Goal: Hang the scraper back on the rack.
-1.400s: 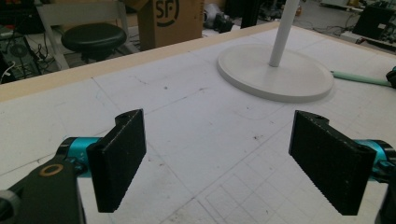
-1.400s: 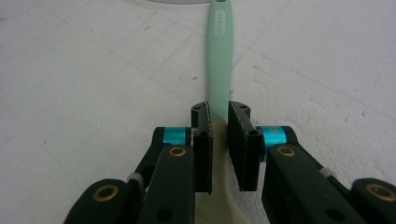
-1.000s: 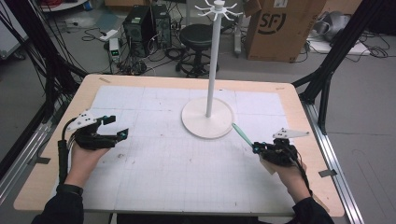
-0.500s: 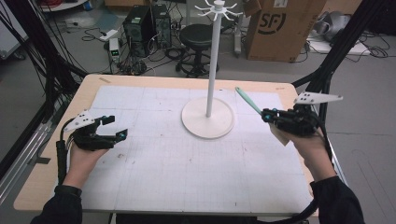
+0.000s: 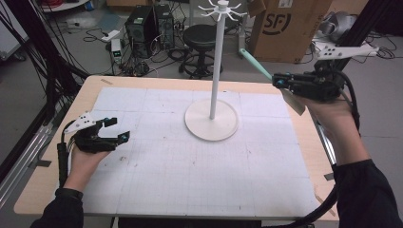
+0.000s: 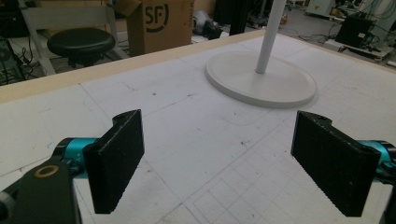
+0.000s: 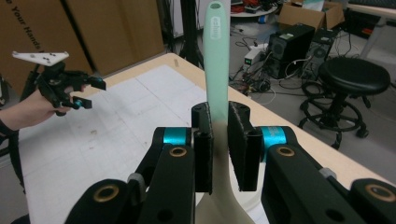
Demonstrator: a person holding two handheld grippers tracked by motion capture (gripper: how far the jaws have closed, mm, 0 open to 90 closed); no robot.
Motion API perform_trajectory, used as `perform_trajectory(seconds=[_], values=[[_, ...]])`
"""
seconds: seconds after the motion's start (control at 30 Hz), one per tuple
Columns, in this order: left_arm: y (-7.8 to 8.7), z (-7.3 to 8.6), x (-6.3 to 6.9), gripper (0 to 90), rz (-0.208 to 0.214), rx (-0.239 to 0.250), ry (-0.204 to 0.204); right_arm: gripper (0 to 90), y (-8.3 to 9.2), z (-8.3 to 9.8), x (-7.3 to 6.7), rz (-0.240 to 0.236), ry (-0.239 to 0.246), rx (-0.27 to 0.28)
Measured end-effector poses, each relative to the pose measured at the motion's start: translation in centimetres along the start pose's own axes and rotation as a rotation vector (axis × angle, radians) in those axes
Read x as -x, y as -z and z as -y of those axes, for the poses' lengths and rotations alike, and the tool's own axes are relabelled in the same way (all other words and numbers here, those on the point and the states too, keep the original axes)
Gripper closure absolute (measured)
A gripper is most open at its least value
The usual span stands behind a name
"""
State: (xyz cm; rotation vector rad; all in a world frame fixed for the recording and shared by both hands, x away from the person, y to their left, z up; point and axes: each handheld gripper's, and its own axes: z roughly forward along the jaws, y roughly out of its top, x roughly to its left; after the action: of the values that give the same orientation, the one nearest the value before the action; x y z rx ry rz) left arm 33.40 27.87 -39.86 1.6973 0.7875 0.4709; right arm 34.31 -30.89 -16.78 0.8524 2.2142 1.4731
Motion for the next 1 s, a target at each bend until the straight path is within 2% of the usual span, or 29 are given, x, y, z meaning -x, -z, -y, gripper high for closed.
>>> perform_trajectory(seconds=[0.2, 0.4, 0.7, 1.0], values=[[0.0, 0.0, 0.0, 17.9, 0.005, -0.003, 0.000, 80.5, 0.8, -2.8, -0.4, 0.001, 0.019, 0.020], [-0.1, 0.0, 0.0, 17.9, 0.007, -0.004, 0.000, 80.5, 1.1, -4.4, -0.6, 0.011, 0.025, 0.043], [0.0, 0.0, 0.1, 18.0, 0.009, -0.004, 0.001, 80.5, 0.5, -5.6, -1.0, 0.013, 0.032, 0.045], [0.1, 0.0, 0.1, 18.0, 0.011, -0.006, 0.001, 80.5, 0.1, -5.8, -1.0, 0.027, 0.041, 0.040]])
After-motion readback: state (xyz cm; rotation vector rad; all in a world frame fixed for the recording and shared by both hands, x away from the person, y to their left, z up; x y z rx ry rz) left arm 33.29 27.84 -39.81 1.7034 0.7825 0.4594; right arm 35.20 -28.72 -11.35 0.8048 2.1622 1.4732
